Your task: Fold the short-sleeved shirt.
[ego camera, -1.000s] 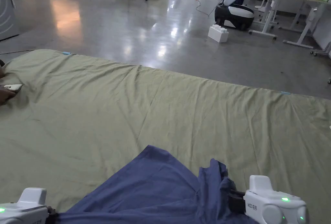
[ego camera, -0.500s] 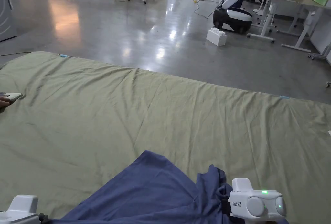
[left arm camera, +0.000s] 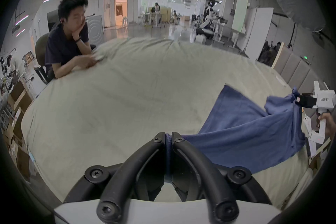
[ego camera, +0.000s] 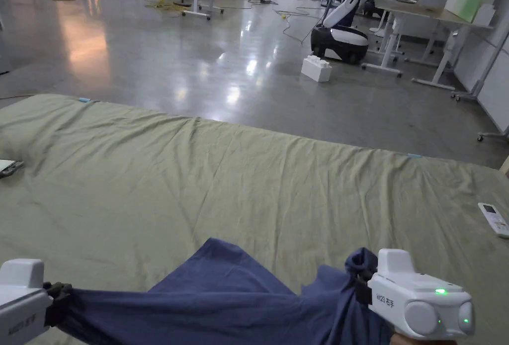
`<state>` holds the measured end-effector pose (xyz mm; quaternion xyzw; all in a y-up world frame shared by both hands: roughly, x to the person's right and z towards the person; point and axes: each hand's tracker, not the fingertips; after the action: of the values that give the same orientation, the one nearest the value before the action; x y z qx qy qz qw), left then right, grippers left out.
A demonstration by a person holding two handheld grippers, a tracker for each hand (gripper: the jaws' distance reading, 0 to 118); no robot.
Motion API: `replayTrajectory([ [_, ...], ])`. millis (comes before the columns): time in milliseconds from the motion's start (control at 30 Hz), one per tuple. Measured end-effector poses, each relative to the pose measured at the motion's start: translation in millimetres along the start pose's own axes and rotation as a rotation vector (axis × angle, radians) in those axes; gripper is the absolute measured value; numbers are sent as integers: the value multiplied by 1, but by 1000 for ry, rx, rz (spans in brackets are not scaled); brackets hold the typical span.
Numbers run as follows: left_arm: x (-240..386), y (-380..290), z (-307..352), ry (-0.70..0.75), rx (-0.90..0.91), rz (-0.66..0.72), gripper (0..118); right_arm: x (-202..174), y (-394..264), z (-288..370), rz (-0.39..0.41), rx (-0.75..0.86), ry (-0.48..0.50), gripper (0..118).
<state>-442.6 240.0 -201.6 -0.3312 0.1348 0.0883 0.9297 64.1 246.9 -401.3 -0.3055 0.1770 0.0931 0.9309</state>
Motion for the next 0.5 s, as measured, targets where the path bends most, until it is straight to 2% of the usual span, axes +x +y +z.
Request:
replayTrajectory([
  [400, 66, 127, 63, -66, 275, -38, 6, 47, 119, 127, -23, 365, -119, 6],
  [500, 58, 111, 58, -66, 325, -67, 6, 59, 154, 148, -13, 432, -159, 6],
])
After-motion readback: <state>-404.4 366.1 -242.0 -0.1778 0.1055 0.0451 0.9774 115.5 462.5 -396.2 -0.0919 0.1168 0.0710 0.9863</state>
